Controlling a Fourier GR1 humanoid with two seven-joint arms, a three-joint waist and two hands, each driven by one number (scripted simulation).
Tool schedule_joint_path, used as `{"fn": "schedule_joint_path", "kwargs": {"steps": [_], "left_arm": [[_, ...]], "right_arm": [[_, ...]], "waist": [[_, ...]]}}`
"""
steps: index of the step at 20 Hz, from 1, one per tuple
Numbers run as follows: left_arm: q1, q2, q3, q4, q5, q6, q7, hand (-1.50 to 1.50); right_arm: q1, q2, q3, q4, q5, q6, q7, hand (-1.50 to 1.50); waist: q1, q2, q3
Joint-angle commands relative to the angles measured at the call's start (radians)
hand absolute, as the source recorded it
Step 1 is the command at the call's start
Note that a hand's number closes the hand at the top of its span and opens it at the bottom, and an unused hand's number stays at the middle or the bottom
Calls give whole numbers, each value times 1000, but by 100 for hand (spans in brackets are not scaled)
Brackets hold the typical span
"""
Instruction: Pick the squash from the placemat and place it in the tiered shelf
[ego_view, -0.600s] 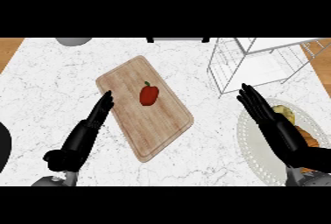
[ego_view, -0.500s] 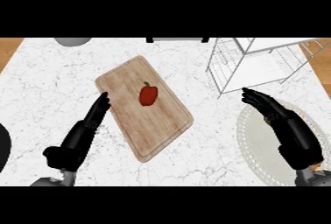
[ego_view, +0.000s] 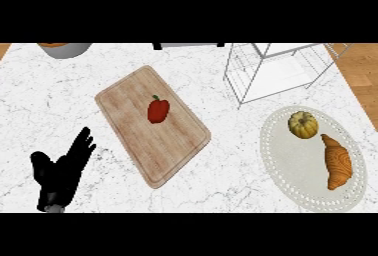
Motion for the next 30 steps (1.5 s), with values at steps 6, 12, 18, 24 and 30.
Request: {"fn": "schedule_joint_path", "kwargs": {"steps": [6, 12, 18, 24, 30], "left_arm": [[-57, 33, 75, 89, 77, -81, 102, 0], [-117, 11, 75, 159, 52, -96, 88, 0], [-136, -35, 42, 162, 14, -68, 91, 0], [-164, -18, 48, 139, 17, -84, 145, 0], [-141, -5, 65, 158, 16, -113, 105, 0]], "right_arm": [[224, -112, -30, -363, 105, 66, 328, -150], [187, -139, 51, -588, 118, 189, 636, -150], [-49, -168, 218, -598, 181, 300, 1043, -150], [-279, -46, 374, -365, 376, 304, 1150, -150], [-381, 69, 452, -178, 486, 366, 1217, -150]], "waist": [[48, -5, 7], [69, 0, 7], [104, 6, 7], [126, 9, 9], [124, 7, 9]]}}
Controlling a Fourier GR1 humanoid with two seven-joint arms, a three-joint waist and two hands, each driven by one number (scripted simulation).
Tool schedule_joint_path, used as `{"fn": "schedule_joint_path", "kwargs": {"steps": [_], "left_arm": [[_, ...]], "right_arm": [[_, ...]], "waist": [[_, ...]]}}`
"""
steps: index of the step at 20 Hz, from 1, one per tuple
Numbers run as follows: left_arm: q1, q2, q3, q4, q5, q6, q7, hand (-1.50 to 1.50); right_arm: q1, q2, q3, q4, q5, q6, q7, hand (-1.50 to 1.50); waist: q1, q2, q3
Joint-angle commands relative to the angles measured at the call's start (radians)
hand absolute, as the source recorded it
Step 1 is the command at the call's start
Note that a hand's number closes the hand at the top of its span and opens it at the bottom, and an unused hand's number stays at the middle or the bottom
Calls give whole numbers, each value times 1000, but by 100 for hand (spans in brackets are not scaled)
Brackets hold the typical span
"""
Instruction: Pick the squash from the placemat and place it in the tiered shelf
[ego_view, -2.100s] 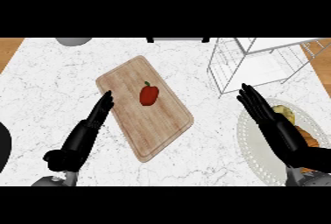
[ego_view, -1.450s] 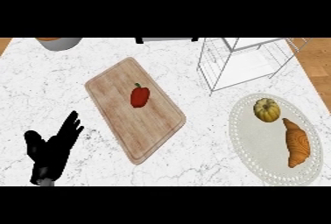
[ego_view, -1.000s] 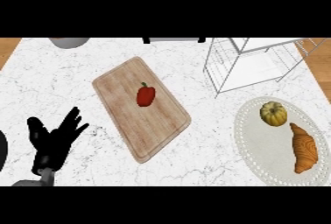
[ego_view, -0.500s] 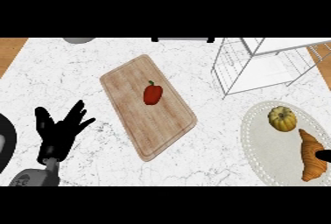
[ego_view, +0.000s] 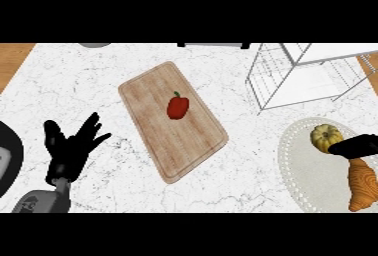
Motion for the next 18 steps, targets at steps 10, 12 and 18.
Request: {"fn": "schedule_joint_path", "kwargs": {"steps": [10, 12, 18], "left_arm": [[58, -36, -8, -33, -22, 29, 19, 0], [44, -16, 18, 3, -16, 6, 5, 0], [64, -8, 32, -14, -18, -5, 6, 0]], "right_arm": [[-188, 207, 61, 340, 109, 152, 187, -150], [-191, 237, 64, 384, 149, 133, 194, -150], [-192, 309, 70, 383, 265, 151, 248, -150]], "waist": [[-25, -6, 0], [-30, -4, 0], [-39, -7, -1]]}}
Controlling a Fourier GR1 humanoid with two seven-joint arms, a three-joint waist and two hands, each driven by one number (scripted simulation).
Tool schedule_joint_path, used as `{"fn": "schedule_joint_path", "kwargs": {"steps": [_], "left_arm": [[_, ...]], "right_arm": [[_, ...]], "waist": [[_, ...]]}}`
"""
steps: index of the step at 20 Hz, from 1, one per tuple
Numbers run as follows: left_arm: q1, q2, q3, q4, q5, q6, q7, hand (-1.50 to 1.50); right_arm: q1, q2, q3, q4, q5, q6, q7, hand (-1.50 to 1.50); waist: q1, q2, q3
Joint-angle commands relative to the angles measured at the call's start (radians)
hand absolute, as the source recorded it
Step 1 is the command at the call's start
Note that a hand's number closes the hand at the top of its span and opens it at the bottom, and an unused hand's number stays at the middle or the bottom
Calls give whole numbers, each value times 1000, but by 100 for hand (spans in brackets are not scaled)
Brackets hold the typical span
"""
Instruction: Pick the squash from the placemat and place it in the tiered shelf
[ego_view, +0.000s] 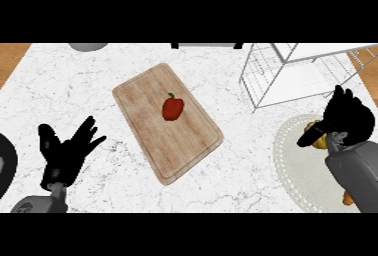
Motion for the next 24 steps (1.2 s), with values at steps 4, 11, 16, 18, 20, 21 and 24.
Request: {"fn": "schedule_joint_path", "kwargs": {"steps": [4, 11, 16, 18, 20, 21, 24], "left_arm": [[16, 18, 34, 8, 9, -23, 9, 0], [23, -19, 27, 52, -35, -18, -42, 0], [38, -44, 2, 6, -46, -8, -2, 0], [-5, -31, 32, 44, -48, -18, -12, 0], [23, -48, 27, 0, -50, 0, 23, 0], [13, -13, 57, 21, -37, -45, 5, 0], [10, -57, 41, 30, -61, -41, -15, 0]], "right_arm": [[-44, 78, -44, 135, 106, 16, 138, -150], [30, 166, -62, 186, 223, -56, 93, -150], [-4, 188, -92, 224, 289, 0, 120, -150], [-23, 162, -142, 249, 291, 12, 72, -150], [62, 169, -135, 213, 326, -28, 32, -150], [-9, 151, -176, 230, 315, 21, 21, -150], [76, 165, -184, 190, 351, -25, -15, -150]], "waist": [[0, 3, -1], [-9, 3, -1], [-3, 2, -1], [-9, 2, -1], [-12, 0, -1], [-9, 1, -1], [-14, 1, -1]]}}
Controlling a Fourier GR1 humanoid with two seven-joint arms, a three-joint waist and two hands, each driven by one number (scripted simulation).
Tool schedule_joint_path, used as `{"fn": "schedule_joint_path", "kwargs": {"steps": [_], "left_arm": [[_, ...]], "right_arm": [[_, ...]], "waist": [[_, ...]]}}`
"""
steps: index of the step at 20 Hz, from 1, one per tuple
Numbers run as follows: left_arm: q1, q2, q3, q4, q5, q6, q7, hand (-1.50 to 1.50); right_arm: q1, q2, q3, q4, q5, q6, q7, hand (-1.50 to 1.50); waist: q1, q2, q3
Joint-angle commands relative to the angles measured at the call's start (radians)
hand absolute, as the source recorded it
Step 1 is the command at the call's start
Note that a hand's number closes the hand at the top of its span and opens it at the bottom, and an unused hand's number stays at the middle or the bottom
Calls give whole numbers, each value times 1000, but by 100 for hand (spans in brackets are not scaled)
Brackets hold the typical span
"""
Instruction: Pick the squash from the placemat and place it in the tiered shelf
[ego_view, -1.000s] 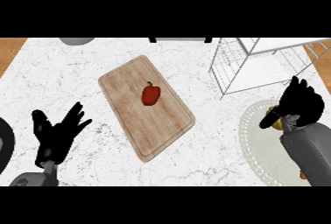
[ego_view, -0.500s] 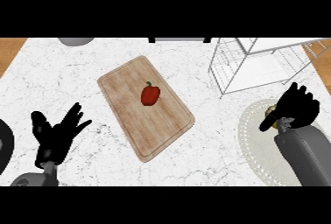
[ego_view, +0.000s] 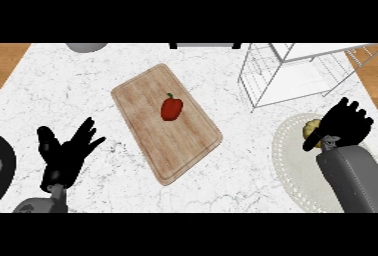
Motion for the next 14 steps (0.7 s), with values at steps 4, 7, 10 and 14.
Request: {"fn": "schedule_joint_path", "kwargs": {"steps": [4, 7, 10, 14], "left_arm": [[33, -38, -4, 38, -57, -6, -35, 0], [10, -64, 17, 25, -45, -11, -15, 0], [16, -18, 40, -46, -45, -25, 76, 0], [32, -52, 18, -7, -45, -28, 13, 0]], "right_arm": [[-11, 42, -73, 102, 65, -95, -19, -150], [6, 54, -88, 111, 92, -92, -45, -150], [-75, 61, -129, 249, 85, -99, -117, -150], [-22, 52, -64, 256, 23, 91, -213, 150]], "waist": [[2, 4, -3], [0, 4, -4], [5, 5, -3], [6, 6, -4]]}}
